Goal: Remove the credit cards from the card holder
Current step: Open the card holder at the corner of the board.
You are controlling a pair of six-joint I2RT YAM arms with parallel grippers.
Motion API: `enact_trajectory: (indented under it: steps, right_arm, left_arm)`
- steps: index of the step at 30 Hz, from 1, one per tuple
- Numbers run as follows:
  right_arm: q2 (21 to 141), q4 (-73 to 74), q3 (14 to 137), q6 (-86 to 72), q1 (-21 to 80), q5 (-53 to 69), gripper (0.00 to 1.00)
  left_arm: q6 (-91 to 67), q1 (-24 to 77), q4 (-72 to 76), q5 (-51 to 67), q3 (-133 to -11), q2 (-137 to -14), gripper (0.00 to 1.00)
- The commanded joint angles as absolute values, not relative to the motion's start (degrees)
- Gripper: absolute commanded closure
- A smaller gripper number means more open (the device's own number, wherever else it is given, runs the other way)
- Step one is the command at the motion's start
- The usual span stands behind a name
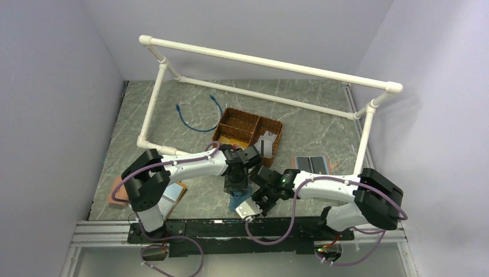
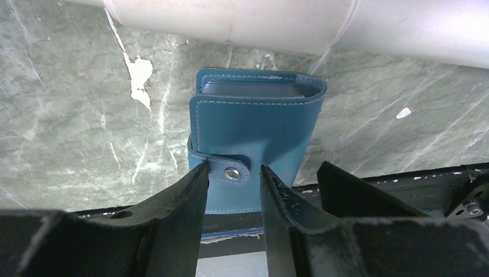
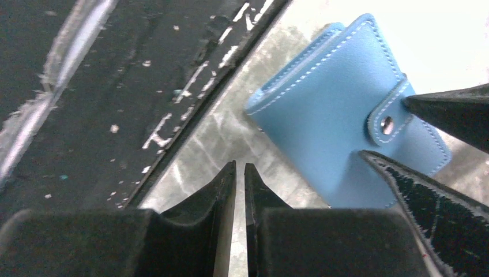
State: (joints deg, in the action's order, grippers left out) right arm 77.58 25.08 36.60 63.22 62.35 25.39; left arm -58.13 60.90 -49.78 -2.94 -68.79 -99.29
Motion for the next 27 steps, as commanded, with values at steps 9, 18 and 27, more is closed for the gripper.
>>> enact_trajectory:
  steps: [9,18,27]
  right_arm:
    - [73.2,37.2,43.6,71.2,60.6,36.7,0.87]
    - [73.6,33.8,42.5,69.0,60.3,34.6,0.86]
    - [75.4,26.9,41.4,63.6,60.4,29.5,0.86]
  left_arm:
    - [-59.3,62.6,-50.0,-2.9,-67.8,-99.9,0.61]
    - [-57.4,62.6,-50.9,-2.2,-68.1,-99.9,0.68]
    - [-57.1,62.6,-50.9,-1.6,-67.0,-101.0,0.98]
